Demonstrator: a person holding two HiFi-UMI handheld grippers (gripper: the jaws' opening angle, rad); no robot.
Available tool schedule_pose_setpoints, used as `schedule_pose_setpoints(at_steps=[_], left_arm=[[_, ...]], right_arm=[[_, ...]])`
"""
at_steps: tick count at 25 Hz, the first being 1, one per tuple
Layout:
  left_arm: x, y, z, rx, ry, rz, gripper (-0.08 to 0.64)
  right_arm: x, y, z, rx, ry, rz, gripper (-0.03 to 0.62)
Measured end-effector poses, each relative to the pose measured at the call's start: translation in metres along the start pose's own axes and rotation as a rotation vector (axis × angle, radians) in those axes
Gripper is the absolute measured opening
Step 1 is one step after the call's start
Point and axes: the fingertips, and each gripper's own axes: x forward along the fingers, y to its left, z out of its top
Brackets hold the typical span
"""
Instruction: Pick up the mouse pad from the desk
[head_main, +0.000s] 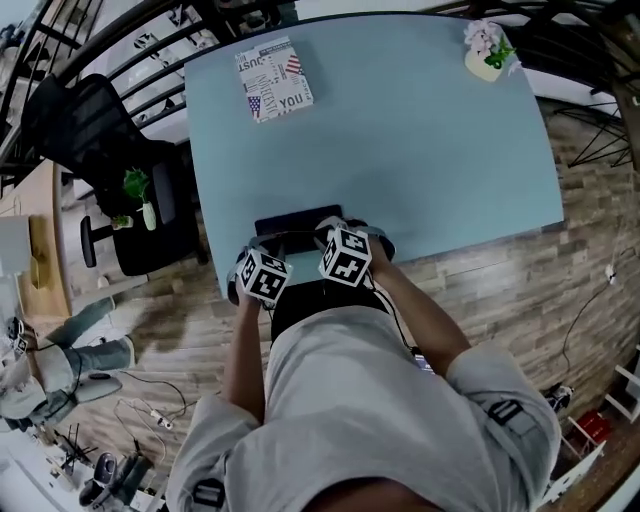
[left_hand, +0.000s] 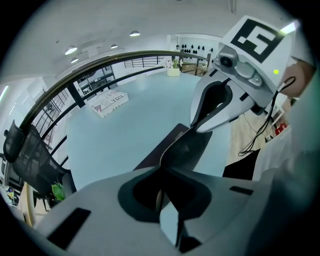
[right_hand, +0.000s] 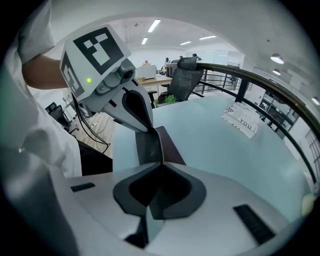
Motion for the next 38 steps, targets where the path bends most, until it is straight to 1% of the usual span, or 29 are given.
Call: schedule_pose_setpoints(at_steps=[5, 9, 15, 18, 21, 23, 29, 35, 38], left_arm=[[-0.003, 0.01, 0.013, 0.03, -0.043, 0.0, 0.026], [-0.013, 0.014, 0.025, 0.075, -0.08, -0.004, 0.026], [-0.024, 0.021, 0.037, 0.071, -0.14, -0.002, 0.026], [-0.029, 0.027, 0.043, 0.073, -0.166, 0.004, 0.025], [-0.035, 0.032, 0.05, 0.056, -0.202, 0.002, 0.025], [-0.041, 0.033, 0.056, 0.055, -0.222, 0.004, 0.025], [-0.061, 0.039, 0.074, 0.07, -0.284, 0.027, 0.025], [-0.083, 0.052, 0.1, 0.081, -0.361, 0.043, 0.025], [-0.095, 0.06, 0.116, 0.063, -0.416, 0.042, 0.025]], right_arm=[[-0.004, -0.012, 0.007, 0.013, 0.012, -0.078, 0.017], [-0.014, -0.022, 0.014, 0.042, 0.005, -0.146, 0.017], [-0.025, -0.032, 0.025, 0.086, -0.003, -0.228, 0.017], [-0.029, -0.038, 0.032, 0.085, -0.006, -0.269, 0.017], [-0.035, -0.043, 0.038, 0.087, -0.015, -0.299, 0.017], [-0.041, -0.045, 0.042, 0.101, -0.027, -0.313, 0.017], [-0.061, -0.055, 0.056, 0.198, -0.084, -0.35, 0.017], [-0.088, -0.065, 0.078, 0.225, -0.139, -0.393, 0.017], [-0.1, -0.07, 0.091, 0.242, -0.186, -0.416, 0.017]])
